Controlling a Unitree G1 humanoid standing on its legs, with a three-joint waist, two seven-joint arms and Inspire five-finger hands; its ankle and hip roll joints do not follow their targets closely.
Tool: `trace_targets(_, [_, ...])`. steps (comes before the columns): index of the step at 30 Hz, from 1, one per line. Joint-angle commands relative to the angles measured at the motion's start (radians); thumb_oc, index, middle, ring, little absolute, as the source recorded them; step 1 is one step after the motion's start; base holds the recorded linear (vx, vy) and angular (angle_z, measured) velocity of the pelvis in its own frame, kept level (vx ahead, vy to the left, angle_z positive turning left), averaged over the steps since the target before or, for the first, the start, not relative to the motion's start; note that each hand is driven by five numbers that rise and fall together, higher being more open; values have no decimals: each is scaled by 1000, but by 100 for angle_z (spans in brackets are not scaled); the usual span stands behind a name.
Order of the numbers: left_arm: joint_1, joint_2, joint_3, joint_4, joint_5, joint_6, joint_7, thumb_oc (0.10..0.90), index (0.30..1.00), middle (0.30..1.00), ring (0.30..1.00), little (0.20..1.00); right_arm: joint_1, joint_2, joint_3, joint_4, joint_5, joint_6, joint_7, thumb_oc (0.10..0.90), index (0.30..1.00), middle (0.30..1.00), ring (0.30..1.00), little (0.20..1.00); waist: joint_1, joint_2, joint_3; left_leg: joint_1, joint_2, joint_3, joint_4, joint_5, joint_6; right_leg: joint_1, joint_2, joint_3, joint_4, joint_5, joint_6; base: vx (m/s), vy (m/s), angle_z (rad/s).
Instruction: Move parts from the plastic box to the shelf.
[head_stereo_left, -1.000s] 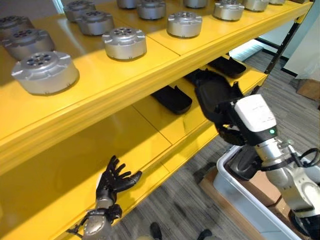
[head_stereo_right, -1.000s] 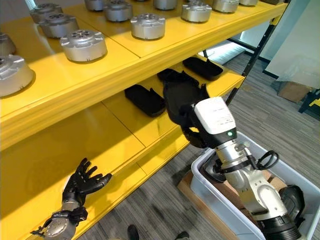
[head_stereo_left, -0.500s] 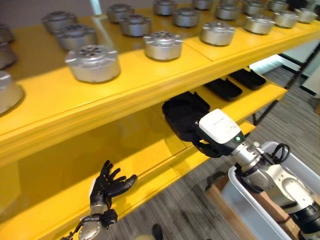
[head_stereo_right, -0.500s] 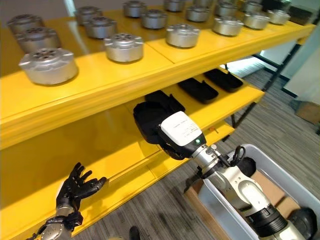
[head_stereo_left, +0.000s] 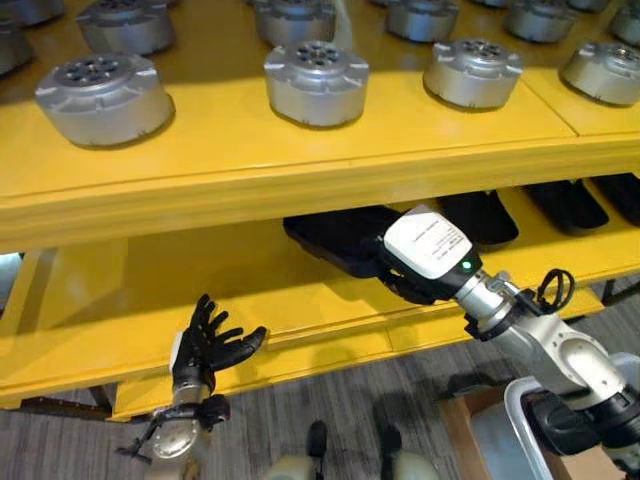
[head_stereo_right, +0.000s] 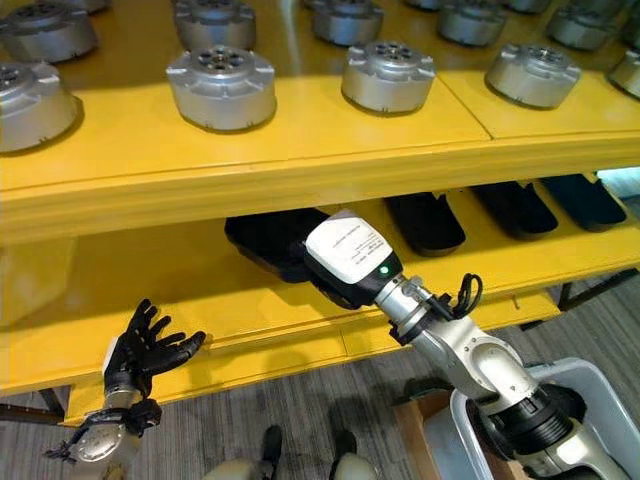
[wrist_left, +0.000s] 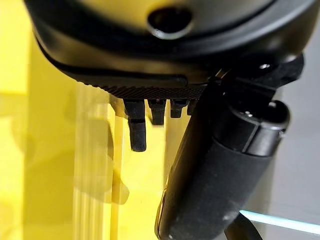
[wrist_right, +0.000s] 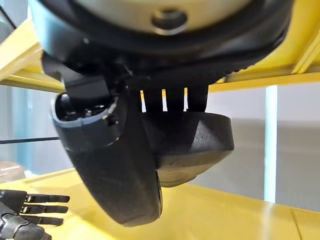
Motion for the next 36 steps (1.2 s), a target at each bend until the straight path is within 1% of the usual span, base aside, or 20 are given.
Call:
trace_targets(1, [-25, 32, -21, -38, 23, -50, -13, 900, 1000, 1000, 1000, 1000, -190, 14, -58, -70, 74, 3, -82, 400, 300, 300, 300, 300, 1, -20, -79, 74, 32, -1, 11, -121, -43, -2, -47, -64, 33, 48, 40, 87, -127, 20])
trace_targets(7, [-12, 22, -33, -45, -3, -36, -17, 900, 1000, 1000, 1000, 1000, -191, -9, -58, -57, 100, 6, -75, 400, 300, 300, 300, 300, 5, -16, -92, 72, 82, -14, 3, -111, -83, 54, -32, -144, -8, 36, 33, 53, -149, 17])
trace_targets(11, [2, 24, -31, -60, -5, -34, -21, 900, 1000, 1000, 1000, 1000, -196, -18, -63, -61, 102, 3, -82, 400, 300, 300, 300, 300, 11, -11, -89, 68, 103, -20, 1, -100, -101, 70, -17, -164, -18, 24, 23, 1, -138, 11])
trace_targets(15, [2, 29, -38, -59, -19, -36, -14, 900, 1000, 1000, 1000, 1000, -248, -16, -41, -42, 103, 9, -100, 400, 300, 300, 300, 300, 33, 3, -57, 11, 115, -44, 47, -81, -126, 76, -4, -190, -36, 11, 2, -98, -125, 15])
trace_targets(16, [-14, 31, -51, -50, -30, -37, -18, 900, 1000, 1000, 1000, 1000, -265, -18, -34, -28, 103, 17, -117, 400, 300, 300, 300, 300, 24, -1, -25, -48, 118, 14, 161, -105, -143, 73, -22, -209, -28, 5, -8, -216, -112, 15])
trace_targets(17, [-17, 31, -51, -50, -30, -37, -18, 900, 1000, 1000, 1000, 1000, -268, -18, -33, -26, 103, 17, -118, 400, 300, 300, 300, 300, 22, -1, -25, -59, 115, 12, 172, -104, -141, 69, -24, -210, -29, 10, -8, -162, -44, 33])
trace_targets(18, [-23, 33, -59, -51, -35, -38, -20, 900, 1000, 1000, 1000, 1000, -273, -15, -30, -20, 102, 22, -128, 400, 300, 300, 300, 300, 10, -4, -16, -79, 145, 65, 210, -110, -145, 65, -33, -221, -23, 7, -10, -73, 7, 63])
trace_targets(19, [-25, 33, -59, -51, -35, -38, -20, 900, 1000, 1000, 1000, 1000, -276, -15, -29, -18, 101, 22, -130, 400, 300, 300, 300, 300, 9, -5, -17, -89, 142, 65, 215, -105, -144, 58, -35, -222, -24, 13, -11, -83, 23, 66])
trace_targets(20, [-30, 36, -66, -49, -44, -37, -22, 900, 1000, 1000, 1000, 1000, -285, -2, -20, 6, 97, 36, -141, 400, 300, 300, 300, 300, -1, -6, -11, -91, 181, 113, 228, -96, -145, 49, -43, -227, -21, 18, -13, -49, 29, 51])
trace_targets(21, [-30, 35, -66, -48, -45, -37, -22, 900, 1000, 1000, 1000, 1000, -287, -1, -18, 8, 97, 36, -142, 400, 300, 300, 300, 300, -1, -5, -11, -91, 182, 115, 228, -97, -145, 48, -42, -226, -20, 18, -14, -15, 106, 23])
trace_targets(22, [-25, 41, -62, -64, -57, -46, -24, 900, 1000, 1000, 1000, 1000, -307, 26, -9, 49, 79, 63, -164, 400, 300, 300, 300, 300, -5, -2, -11, -67, 288, 121, 221, -44, -169, 34, -47, -212, -3, 15, -10, 15, 136, 8])
trace_targets(23, [-26, 47, -60, -67, -59, -48, -20, 900, 1000, 1000, 1000, 1000, -316, 31, -6, 65, 79, 70, -172, 400, 300, 300, 300, 300, -3, 4, -9, -57, 329, 114, 214, -10, -176, 28, -53, -204, 15, 9, -5, 12, 125, 3])
trace_targets(24, [-26, 47, -59, -67, -60, -48, -20, 900, 1000, 1000, 1000, 1000, -319, 32, -4, 68, 79, 70, -175, 400, 300, 300, 300, 300, -3, 5, -8, -55, 333, 114, 208, -6, -180, 25, -50, -203, 21, 5, -6, -10, 143, -8])
trace_targets(25, [-33, 51, -66, -69, -69, -50, -10, 900, 1000, 1000, 1000, 1000, -329, 44, -8, 99, 82, 89, -192, 400, 300, 300, 300, 300, -5, 25, -6, -41, 363, 95, 179, 31, -182, 5, -63, -202, 67, -9, -1, 21, 151, 10])
trace_targets(26, [-35, 43, -67, -65, -78, -47, -10, 900, 1000, 1000, 1000, 1000, -324, 44, -17, 115, 80, 99, -200, 400, 300, 300, 300, 300, -16, 45, -8, -38, 334, 99, 146, 1, -177, -6, -76, -198, 99, -20, 0, 35, 220, 10])
trace_targets(27, [-39, 44, -78, -67, -85, -43, -16, 900, 1000, 1000, 1000, 1000, -316, 40, -29, 113, 69, 106, -203, 400, 300, 300, 300, 300, -25, 54, -5, -38, 325, 134, 140, -22, -175, -7, -99, -206, 125, -28, -1, 45, 183, 41])
trace_targets(29, [-44, 60, -90, -81, -86, -46, -24, 900, 1000, 1000, 1000, 1000, -318, 45, -47, 144, 63, 129, -221, 400, 300, 300, 300, 300, -21, 69, 9, -36, 302, 145, 133, -41, -171, -23, -132, -218, 166, -34, -1, -8, 187, 40])
trace_targets(32, [-67, 89, -103, -83, -79, -51, -25, 900, 1000, 1000, 1000, 1000, -353, 44, -43, 187, 53, 151, -242, 400, 300, 300, 300, 300, -18, 74, 33, -44, 278, 148, 136, -57, -164, -58, -164, -210, 204, -36, 7, -65, 157, 11])
trace_targets(34, [-70, 129, -94, -100, -65, -60, -19, 900, 1000, 1000, 1000, 1000, -439, 57, -28, 258, 27, 190, -270, 400, 300, 300, 300, 300, -4, 84, 88, -86, 230, 153, 178, -89, -145, -124, -202, -173, 227, -14, 23, -103, 216, 4])
trace_targets(36, [-72, 129, -92, -99, -65, -60, -19, 900, 1000, 1000, 1000, 1000, -446, 59, -25, 263, 27, 190, -273, 400, 300, 300, 300, 300, -1, 81, 87, -92, 227, 157, 185, -92, -142, -133, -205, -166, 231, -14, 24, -47, 77, -13])
